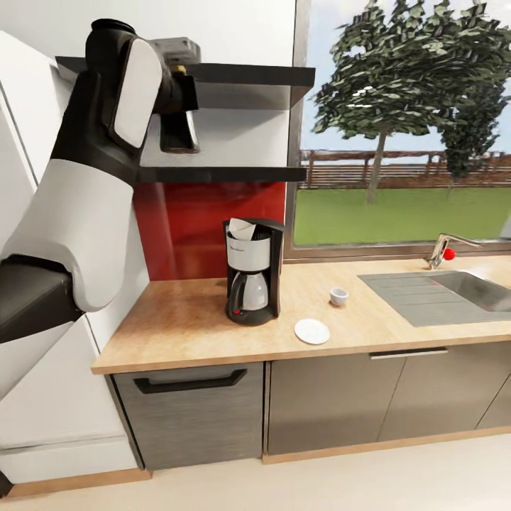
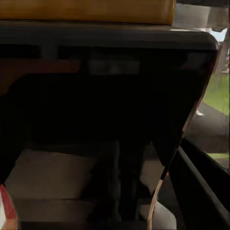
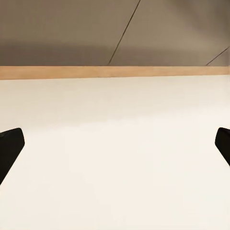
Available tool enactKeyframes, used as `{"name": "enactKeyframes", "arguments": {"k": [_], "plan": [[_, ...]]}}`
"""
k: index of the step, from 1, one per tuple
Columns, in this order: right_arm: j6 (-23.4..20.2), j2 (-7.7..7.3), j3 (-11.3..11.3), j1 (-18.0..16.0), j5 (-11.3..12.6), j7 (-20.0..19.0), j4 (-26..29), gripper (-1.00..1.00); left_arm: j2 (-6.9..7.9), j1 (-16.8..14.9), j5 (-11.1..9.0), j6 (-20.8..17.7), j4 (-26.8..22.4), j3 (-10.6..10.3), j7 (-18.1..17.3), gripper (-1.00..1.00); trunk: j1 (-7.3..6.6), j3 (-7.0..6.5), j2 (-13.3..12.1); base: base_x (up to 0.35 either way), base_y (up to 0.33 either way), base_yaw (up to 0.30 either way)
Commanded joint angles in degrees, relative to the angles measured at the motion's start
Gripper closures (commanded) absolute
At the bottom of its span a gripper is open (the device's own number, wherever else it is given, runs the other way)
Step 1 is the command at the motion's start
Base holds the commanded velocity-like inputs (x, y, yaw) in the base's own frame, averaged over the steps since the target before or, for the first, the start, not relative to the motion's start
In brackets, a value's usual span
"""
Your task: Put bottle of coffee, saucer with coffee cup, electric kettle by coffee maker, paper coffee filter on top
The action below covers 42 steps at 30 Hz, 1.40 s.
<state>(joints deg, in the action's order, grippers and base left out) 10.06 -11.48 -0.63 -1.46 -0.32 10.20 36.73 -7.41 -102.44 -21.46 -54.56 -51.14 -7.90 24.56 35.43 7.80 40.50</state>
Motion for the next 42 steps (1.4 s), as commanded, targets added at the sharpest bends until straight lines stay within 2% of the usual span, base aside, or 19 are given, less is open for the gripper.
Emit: {"name": "enactKeyframes", "arguments": {"k": [1,2,4,7,12,14,16,18,20,23,26,30,32,35,36,38,39,40,42], "plan": [[0.1,-0.01,0.0,0.0,0.0,0.1,0.0,-1.00,0.02,0.1,-1.3,-0.5,-1.7,-0.1,0.6,1.00,0.02,0.10,0.1,-0.006,0.000,0.000],[0.1,-0.02,0.0,0.0,0.0,0.1,0.0,-1.00,0.03,0.2,-1.6,-0.7,-2.5,-0.1,0.6,1.00,0.02,0.10,0.1,-0.005,0.000,0.000],[0.1,-0.03,0.0,0.0,0.0,0.1,0.0,-1.00,-0.02,3.2,-2.8,-1.4,-6.8,-0.2,0.5,1.00,0.02,0.10,0.1,-0.002,0.000,0.000],[0.1,-0.03,0.0,0.0,0.0,0.1,0.0,-1.00,-0.05,7.8,-6.7,-1.5,-12.8,-0.3,0.4,1.00,0.02,0.10,0.1,0.000,0.000,0.000],[0.2,-0.05,0.0,0.0,-0.1,0.1,0.0,-1.00,-0.11,16.5,-8.8,-1.6,-22.4,-0.8,0.0,1.00,0.02,0.10,0.1,0.000,0.000,0.000],[0.2,-0.09,0.0,0.0,-0.1,0.1,0.0,-1.00,-0.14,21.7,-9.2,-1.6,-28.4,-2.8,-0.9,1.00,0.02,0.10,0.1,0.000,0.000,0.000],[0.2,-0.09,0.0,0.0,-0.1,0.1,-0.1,-1.00,-0.13,24.4,-9.2,-1.6,-31.5,-5.9,-1.6,1.00,0.02,0.10,0.1,0.000,0.000,0.000],[0.2,-0.08,0.0,0.0,-0.1,0.1,-0.2,-1.00,-0.10,25.3,-9.3,-1.6,-33.0,-7.8,-2.0,1.00,0.02,0.10,0.1,0.000,0.000,0.000],[0.2,-0.07,0.0,0.0,-0.1,0.1,-0.2,-1.00,-0.07,28.0,-9.4,-1.8,-35.4,-10.4,-2.6,1.00,0.02,0.10,0.1,0.000,0.000,0.000],[0.4,-0.05,0.0,0.0,-0.1,0.2,-0.2,-1.00,-0.03,30.8,-9.4,-1.8,-36.7,-11.9,-5.8,1.00,0.02,0.10,0.1,0.000,0.000,0.000],[0.5,-0.05,0.0,0.1,-0.1,0.2,-0.3,-1.00,0.10,33.3,-9.3,-1.9,-37.3,-12.2,-8.3,1.00,0.02,0.10,0.1,0.000,0.000,0.000],[0.5,-0.06,0.0,0.1,-0.2,0.2,-0.3,-1.00,0.37,38.7,-9.2,-1.7,-38.5,-12.2,-9.2,1.00,0.02,0.10,0.1,0.000,0.000,0.000],[0.5,-0.08,0.0,0.1,-0.2,0.2,-0.3,-1.00,0.77,40.0,-9.2,-1.7,-38.7,-12.2,-9.3,1.00,0.02,0.10,0.1,0.000,0.000,0.000],[0.5,-0.05,0.0,0.1,-0.2,0.2,-0.3,-1.00,3.45,42.8,-9.2,-1.5,-39.2,-12.2,-12.0,1.00,0.02,0.10,0.1,0.000,0.000,0.000],[0.5,-0.04,0.0,0.1,-0.2,0.2,-0.3,-1.00,5.60,44.8,-9.1,-1.0,-39.3,-12.2,-16.3,1.00,0.02,0.10,0.1,0.000,0.000,0.000],[0.5,-0.04,0.0,0.1,-0.2,0.2,-0.3,-1.00,7.08,45.8,-9.1,-0.3,-39.4,-12.1,-19.1,1.00,0.02,0.10,0.1,0.000,0.000,0.000],[0.5,-0.04,0.0,0.1,-0.2,0.2,-0.6,-1.00,9.94,47.0,-9.1,1.5,-39.4,-12.1,-22.7,1.00,0.02,0.10,0.1,0.000,0.000,0.000],[0.5,-0.04,0.0,0.1,-0.2,0.2,-0.7,-1.00,10.92,47.3,-9.1,1.9,-39.4,-12.1,-23.5,1.00,0.02,0.10,0.1,0.000,0.000,0.000],[0.6,-0.03,0.1,0.1,-0.2,0.3,-1.4,-1.00,14.87,49.5,-9.1,3.4,-39.5,-12.1,-26.0,1.00,0.02,0.10,0.1,0.000,0.000,0.000]]}}
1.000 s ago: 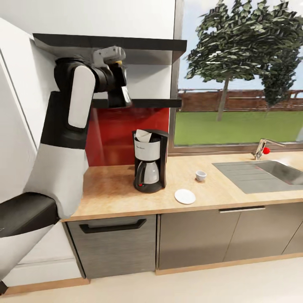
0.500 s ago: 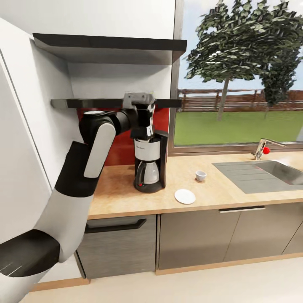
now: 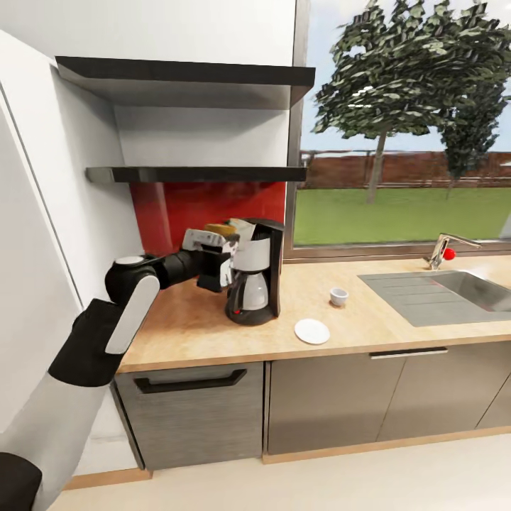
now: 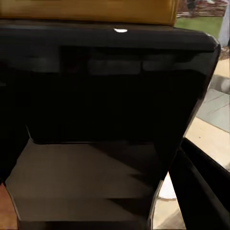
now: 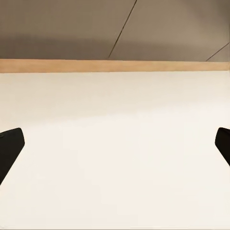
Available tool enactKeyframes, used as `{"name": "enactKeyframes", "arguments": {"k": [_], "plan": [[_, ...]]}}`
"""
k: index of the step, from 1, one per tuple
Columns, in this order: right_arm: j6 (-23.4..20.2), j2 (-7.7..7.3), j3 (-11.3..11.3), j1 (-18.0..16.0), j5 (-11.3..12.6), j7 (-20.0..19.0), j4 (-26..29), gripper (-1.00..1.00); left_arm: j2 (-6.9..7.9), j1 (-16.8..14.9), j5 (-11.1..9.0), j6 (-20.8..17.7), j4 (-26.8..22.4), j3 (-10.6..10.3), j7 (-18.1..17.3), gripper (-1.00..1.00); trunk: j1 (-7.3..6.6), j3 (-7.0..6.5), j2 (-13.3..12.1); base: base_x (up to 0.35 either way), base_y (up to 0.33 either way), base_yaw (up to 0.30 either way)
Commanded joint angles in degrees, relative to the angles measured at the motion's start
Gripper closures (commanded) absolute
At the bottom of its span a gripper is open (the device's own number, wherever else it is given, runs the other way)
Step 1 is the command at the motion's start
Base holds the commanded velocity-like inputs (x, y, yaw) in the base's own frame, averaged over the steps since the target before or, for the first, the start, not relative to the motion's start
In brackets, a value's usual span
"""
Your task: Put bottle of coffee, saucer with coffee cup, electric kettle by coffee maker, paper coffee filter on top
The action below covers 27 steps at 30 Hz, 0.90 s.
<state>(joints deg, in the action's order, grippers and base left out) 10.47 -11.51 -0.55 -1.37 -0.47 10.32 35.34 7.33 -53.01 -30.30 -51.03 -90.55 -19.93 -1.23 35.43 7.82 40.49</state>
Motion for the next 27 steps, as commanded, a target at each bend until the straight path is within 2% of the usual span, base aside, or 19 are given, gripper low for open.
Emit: {"name": "enactKeyframes", "arguments": {"k": [1,4,5,7,10,11,12,14,17,18,22,27], "plan": [[0.2,0.00,0.0,0.0,-0.1,0.1,-0.1,-1.00,0.47,0.6,-0.2,0.0,-0.1,0.0,-0.5,1.00,0.02,0.08,0.1,0.000,0.000,0.000],[0.2,-0.02,0.0,0.0,-0.1,0.1,-0.3,-1.00,1.65,2.9,-0.2,0.4,0.0,0.2,-1.8,1.00,0.02,0.08,0.1,0.000,0.000,0.000],[0.2,-0.03,0.0,0.0,-0.1,0.1,-0.3,-1.00,2.94,4.0,-0.2,2.5,0.0,0.2,-2.3,1.00,0.02,0.08,0.1,0.000,0.000,0.000],[0.2,-0.04,0.0,0.0,-0.1,0.1,-0.3,-1.00,4.60,5.4,-0.2,4.9,0.0,0.2,-2.9,1.00,0.02,0.08,0.1,0.000,0.000,0.000],[0.2,-0.07,0.0,0.0,-0.1,0.0,-0.4,-1.00,6.77,8.8,-0.2,7.3,0.1,0.2,-4.6,1.00,0.02,0.08,0.1,0.000,0.000,0.000],[0.3,-0.07,0.0,0.0,-0.1,0.0,-0.4,-1.00,6.95,9.2,-0.2,7.8,0.1,0.3,-4.7,1.00,0.02,0.08,0.1,0.000,0.000,0.000],[1.3,-0.12,0.0,0.0,-0.1,0.0,-0.5,-1.00,8.19,10.7,-0.2,10.6,0.1,0.3,-5.2,1.00,0.02,0.08,0.1,0.000,0.000,0.000],[2.4,-0.14,0.0,0.0,-0.1,0.1,-0.5,-1.00,9.07,11.2,-0.2,12.0,0.1,0.3,-5.3,1.00,0.02,0.08,0.1,0.000,0.000,0.000],[4.9,-0.11,0.0,0.0,-0.1,0.1,-1.6,-1.00,12.02,14.5,-0.2,18.0,0.2,0.3,-5.5,1.00,0.02,0.08,0.1,0.000,0.000,0.000],[5.4,-0.10,0.0,0.0,-0.1,0.2,-1.9,-1.00,13.30,15.8,-0.2,21.2,0.2,0.3,-5.7,1.00,0.02,0.08,0.1,0.000,0.000,0.000],[5.8,-0.09,0.0,0.0,-0.1,0.4,-2.2,-1.00,14.54,17.0,-0.3,24.8,0.2,0.7,-7.0,1.00,0.02,0.08,0.1,0.000,0.000,0.000],[5.9,-0.05,0.0,0.0,-0.1,0.5,-2.3,-1.00,14.63,18.3,-0.3,25.4,0.6,0.8,-7.2,1.00,0.02,0.08,0.1,0.000,0.000,0.000]]}}
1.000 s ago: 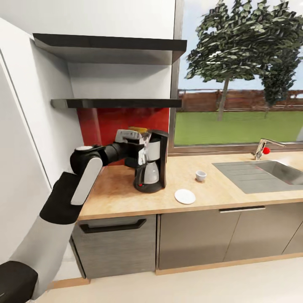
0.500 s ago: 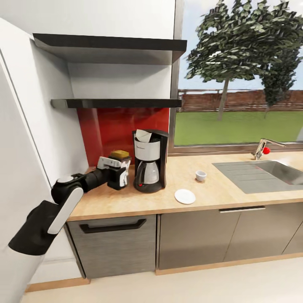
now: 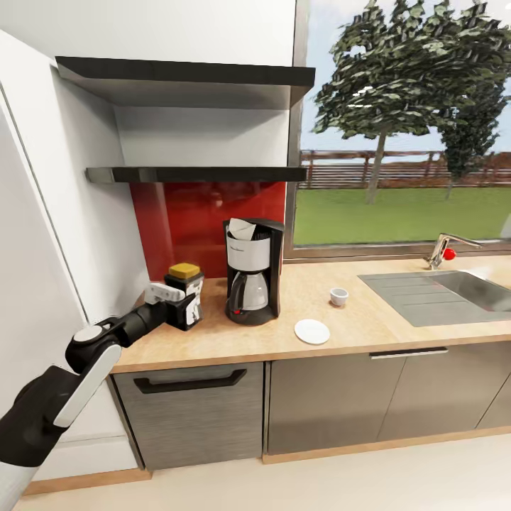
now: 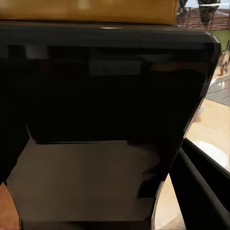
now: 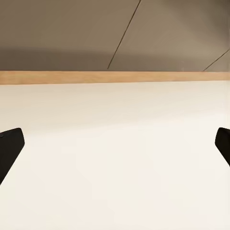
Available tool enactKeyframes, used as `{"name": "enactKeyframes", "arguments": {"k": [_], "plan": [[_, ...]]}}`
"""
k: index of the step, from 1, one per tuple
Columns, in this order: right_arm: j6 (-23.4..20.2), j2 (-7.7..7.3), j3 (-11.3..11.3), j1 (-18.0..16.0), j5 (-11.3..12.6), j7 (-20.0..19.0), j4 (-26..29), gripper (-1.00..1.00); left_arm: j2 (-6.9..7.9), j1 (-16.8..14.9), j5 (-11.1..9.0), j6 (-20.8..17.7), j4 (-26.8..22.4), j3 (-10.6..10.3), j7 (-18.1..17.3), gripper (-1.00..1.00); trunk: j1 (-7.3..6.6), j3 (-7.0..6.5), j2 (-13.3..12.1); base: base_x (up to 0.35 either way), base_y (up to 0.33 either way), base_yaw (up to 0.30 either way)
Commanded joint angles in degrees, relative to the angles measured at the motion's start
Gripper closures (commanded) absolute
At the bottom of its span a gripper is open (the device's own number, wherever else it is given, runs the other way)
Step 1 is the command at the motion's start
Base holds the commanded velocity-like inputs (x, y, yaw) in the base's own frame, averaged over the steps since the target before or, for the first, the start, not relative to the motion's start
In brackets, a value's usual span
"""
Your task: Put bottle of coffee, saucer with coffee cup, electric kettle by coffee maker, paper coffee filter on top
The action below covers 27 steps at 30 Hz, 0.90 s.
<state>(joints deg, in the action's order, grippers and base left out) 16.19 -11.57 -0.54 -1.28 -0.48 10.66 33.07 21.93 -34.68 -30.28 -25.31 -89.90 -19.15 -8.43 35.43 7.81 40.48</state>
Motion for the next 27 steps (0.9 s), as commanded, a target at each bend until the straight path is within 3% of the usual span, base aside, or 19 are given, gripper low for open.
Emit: {"name": "enactKeyframes", "arguments": {"k": [1,8,19,21,24,27], "plan": [[0.2,0.02,0.0,0.0,-0.1,0.1,0.0,-1.00,0.04,0.2,-0.3,-0.3,-0.1,0.0,0.0,1.00,0.02,0.09,0.1,0.000,0.000,0.000],[0.2,0.01,0.0,0.0,-0.1,0.2,-0.4,-1.00,0.04,0.7,-0.4,-0.3,-0.1,1.4,-0.1,1.00,0.02,0.09,0.1,0.000,0.000,0.000],[0.2,-0.07,-0.1,0.0,0.0,0.0,-0.9,-1.00,-0.04,0.7,-0.4,-0.2,0.0,1.4,0.0,1.00,2.43,2.07,4.5,0.000,0.000,0.000],[0.1,-0.09,-1.0,0.0,0.0,-0.1,-0.8,-1.00,-0.07,0.8,-0.5,-0.2,0.0,1.4,-0.1,1.00,2.87,2.43,5.3,0.000,0.000,0.000],[-0.2,0.07,-5.4,-0.1,0.1,-0.1,-0.6,-1.00,-0.11,0.8,-0.5,-0.2,0.0,1.3,-0.1,1.00,3.53,2.97,6.5,0.000,0.000,0.000],[-0.4,0.51,-8.0,-0.1,0.2,-0.2,2.0,-1.00,-0.13,0.8,-0.5,-0.2,0.1,1.3,-0.1,1.00,4.19,3.50,7.7,0.000,0.000,0.000]]}}
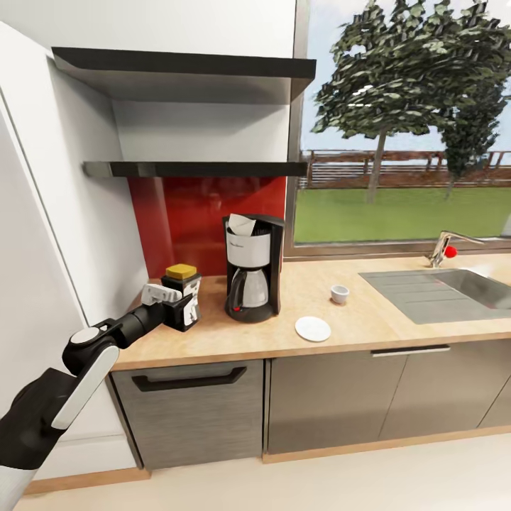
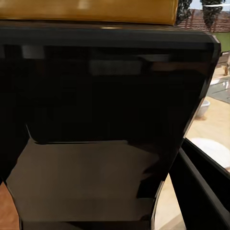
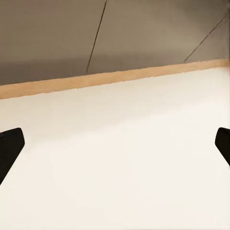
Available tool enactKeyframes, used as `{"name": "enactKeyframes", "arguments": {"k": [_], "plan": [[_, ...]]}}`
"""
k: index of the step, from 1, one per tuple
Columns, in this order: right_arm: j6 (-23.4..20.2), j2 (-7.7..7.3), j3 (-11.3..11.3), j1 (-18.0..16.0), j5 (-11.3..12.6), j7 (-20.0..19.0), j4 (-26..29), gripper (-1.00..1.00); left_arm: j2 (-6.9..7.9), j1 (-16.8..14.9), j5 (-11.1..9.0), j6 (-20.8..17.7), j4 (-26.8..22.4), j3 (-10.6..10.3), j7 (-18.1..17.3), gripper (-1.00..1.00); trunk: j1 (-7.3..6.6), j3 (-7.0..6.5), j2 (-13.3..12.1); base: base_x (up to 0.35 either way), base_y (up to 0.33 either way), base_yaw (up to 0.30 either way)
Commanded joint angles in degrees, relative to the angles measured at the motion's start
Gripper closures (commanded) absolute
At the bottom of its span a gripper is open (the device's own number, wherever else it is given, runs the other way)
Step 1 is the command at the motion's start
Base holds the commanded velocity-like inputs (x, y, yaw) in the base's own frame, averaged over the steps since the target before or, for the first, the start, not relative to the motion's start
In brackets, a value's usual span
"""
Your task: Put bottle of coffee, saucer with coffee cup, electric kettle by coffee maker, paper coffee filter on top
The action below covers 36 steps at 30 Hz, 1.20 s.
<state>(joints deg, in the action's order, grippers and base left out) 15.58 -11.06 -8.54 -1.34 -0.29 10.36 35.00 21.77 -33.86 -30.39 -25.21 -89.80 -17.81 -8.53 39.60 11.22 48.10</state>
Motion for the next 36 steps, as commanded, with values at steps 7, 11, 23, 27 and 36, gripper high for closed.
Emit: {"name": "enactKeyframes", "arguments": {"k": [7,11,23,27,36], "plan": [[-11.8,3.18,-0.9,0.0,0.0,0.0,8.4,-1.00,0.03,-0.1,-0.4,-0.3,0.0,0.0,0.1,1.00,1.55,1.35,2.9,0.000,0.000,0.000],[-15.2,3.65,-1.2,0.0,0.0,-0.1,9.2,-1.00,0.03,0.0,-0.5,-0.3,0.0,0.0,0.1,1.00,2.43,2.07,4.5,0.000,0.000,0.000],[-16.1,3.77,-1.4,0.0,0.0,-0.2,9.0,-1.00,0.03,0.0,-0.5,-0.3,0.1,0.0,0.0,1.00,5.07,4.22,9.3,0.000,0.000,0.000],[-16.1,3.77,-1.4,0.0,-0.1,-0.2,9.0,-1.00,0.03,0.0,-0.5,-0.3,0.1,0.0,0.0,1.00,5.95,5.01,10.9,0.000,0.000,0.000],[-16.0,3.77,-1.4,0.0,-0.1,-0.2,9.0,-1.00,0.03,0.0,-0.5,-0.3,0.1,0.1,0.0,1.00,7.92,7.29,14.5,0.000,0.000,0.000]]}}
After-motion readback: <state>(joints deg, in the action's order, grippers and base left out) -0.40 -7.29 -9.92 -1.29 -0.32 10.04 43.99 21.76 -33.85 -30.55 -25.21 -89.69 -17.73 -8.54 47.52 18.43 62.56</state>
